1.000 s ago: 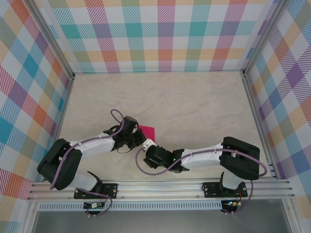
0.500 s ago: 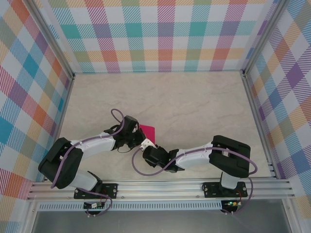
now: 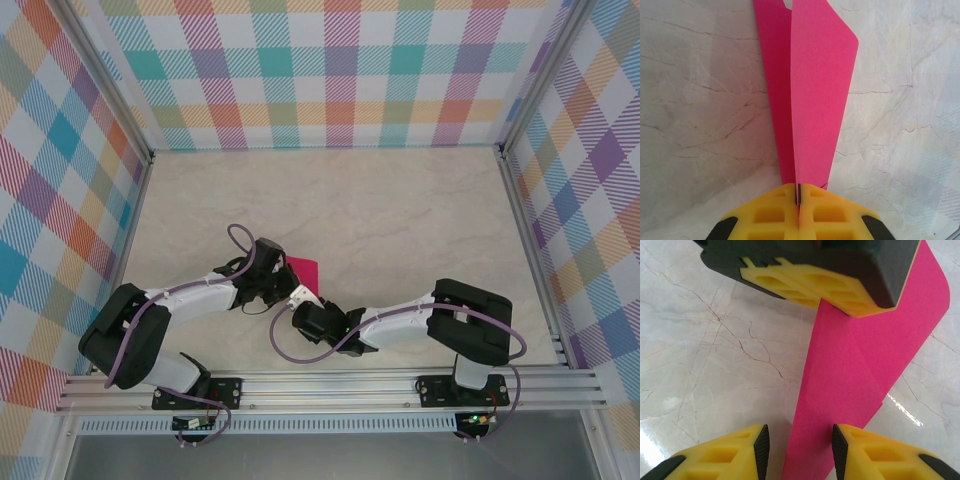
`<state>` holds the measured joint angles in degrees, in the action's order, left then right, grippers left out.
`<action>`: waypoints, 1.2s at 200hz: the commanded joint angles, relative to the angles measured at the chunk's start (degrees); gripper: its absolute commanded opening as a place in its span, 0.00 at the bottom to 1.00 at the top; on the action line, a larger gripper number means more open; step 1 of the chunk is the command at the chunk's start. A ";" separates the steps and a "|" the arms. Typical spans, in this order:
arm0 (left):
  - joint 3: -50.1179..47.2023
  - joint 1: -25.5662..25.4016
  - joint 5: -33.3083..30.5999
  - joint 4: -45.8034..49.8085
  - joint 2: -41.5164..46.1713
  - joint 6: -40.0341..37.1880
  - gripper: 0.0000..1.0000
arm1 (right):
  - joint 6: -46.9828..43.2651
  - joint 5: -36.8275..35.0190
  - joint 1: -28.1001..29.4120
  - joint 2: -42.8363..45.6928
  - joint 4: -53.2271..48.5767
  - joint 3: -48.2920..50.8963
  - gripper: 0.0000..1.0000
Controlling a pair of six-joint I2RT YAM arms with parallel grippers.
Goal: Fold a paper plane with a square sheet of paper (pick it up from the middle)
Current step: Fold the wing for the fifth time at the center of the table.
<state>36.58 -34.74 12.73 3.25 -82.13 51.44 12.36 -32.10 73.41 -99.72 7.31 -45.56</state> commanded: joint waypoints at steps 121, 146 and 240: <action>2.01 -0.68 1.07 3.96 -0.81 -1.78 0.07 | -0.96 -1.45 -1.12 -0.26 4.11 -1.94 0.17; 2.29 -0.68 0.32 5.35 0.26 -1.68 0.20 | -0.30 1.36 -1.67 0.37 3.73 -1.11 0.12; 2.45 0.24 -4.53 12.15 10.94 -1.52 0.72 | 6.53 21.98 -8.43 6.26 6.78 5.43 0.10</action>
<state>38.26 -34.37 7.38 12.71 -75.50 50.94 14.79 -17.23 67.61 -94.50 12.05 -43.16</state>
